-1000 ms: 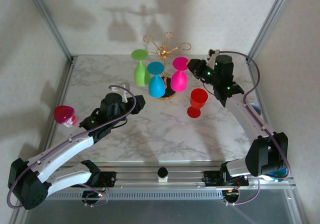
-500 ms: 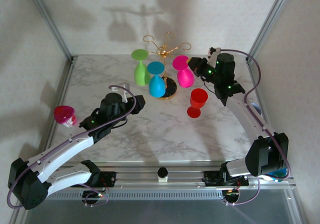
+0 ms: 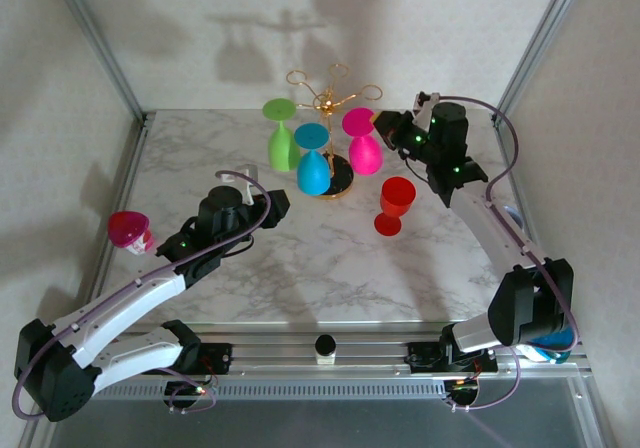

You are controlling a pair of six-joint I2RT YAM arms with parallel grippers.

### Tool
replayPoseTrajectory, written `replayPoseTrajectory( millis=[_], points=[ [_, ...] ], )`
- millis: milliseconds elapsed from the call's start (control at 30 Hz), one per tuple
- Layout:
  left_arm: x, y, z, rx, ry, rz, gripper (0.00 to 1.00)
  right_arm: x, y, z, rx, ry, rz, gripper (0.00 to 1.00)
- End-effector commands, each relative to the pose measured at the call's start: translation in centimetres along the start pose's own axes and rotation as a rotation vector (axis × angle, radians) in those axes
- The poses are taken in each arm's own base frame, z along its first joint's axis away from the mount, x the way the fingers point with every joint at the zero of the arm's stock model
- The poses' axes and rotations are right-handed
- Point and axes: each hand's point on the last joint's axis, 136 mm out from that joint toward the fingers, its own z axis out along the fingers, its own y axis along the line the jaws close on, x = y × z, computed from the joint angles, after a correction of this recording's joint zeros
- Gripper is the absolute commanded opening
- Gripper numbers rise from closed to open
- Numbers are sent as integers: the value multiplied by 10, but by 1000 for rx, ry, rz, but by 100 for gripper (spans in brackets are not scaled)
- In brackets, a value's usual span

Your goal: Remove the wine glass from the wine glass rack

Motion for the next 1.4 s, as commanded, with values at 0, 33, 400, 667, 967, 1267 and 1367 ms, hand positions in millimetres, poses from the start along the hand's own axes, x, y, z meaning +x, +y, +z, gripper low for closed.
replayPoseTrajectory(
  millis=[0,33,400,667,967,1267,1367],
  points=[
    [-13,1,-6,-11,-49,2,44,-16,27,-2,-77,-31,-24,0],
    [-13,1,-6,-12,-49,3,44,-16,26,-1,-76,-31,-21,0],
    [-15,0,-8,-9,-53,7,44,-24,30,6,-85,-35,-15,0],
    [-15,1,-8,-12,-53,8,44,-25,34,10,-95,-24,-14,0],
    [-15,0,-6,-6,-51,5,44,-25,34,12,-95,-15,-15,0],
    [-14,1,-7,-6,-53,2,44,-23,34,12,-90,0,-17,0],
    [-13,1,-7,-7,-52,2,44,-23,33,13,-84,1,-19,0]
  ],
)
